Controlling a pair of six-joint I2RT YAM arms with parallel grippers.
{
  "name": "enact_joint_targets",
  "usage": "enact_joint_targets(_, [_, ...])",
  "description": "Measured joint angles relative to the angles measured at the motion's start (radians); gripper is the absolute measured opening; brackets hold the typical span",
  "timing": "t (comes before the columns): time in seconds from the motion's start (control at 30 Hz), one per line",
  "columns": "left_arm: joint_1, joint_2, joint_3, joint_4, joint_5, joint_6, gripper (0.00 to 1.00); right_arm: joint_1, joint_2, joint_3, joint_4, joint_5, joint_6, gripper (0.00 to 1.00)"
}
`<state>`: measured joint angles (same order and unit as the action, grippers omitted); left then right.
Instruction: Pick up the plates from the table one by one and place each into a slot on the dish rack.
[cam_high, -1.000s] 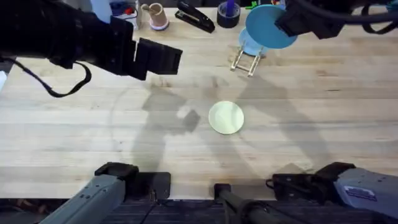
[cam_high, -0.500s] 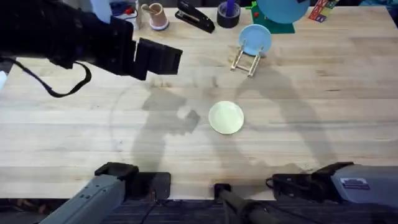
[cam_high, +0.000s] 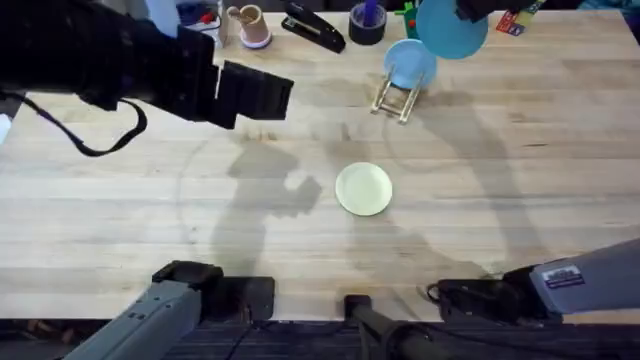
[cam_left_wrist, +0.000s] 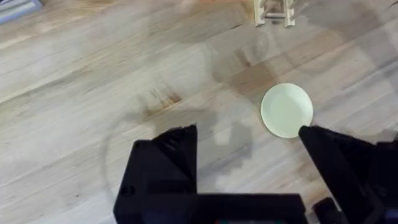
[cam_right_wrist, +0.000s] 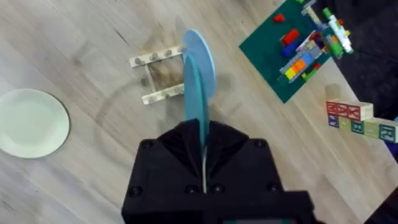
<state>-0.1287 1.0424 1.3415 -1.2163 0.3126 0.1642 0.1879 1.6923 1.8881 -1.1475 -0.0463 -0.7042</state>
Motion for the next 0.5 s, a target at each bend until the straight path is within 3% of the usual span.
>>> enact_joint_targets(0.5, [0.000,0.000,0.000,0.000,0.000,0.000,0.995,-0.001,0.018,0.002,0.018,-0.021,-0.069,0.028])
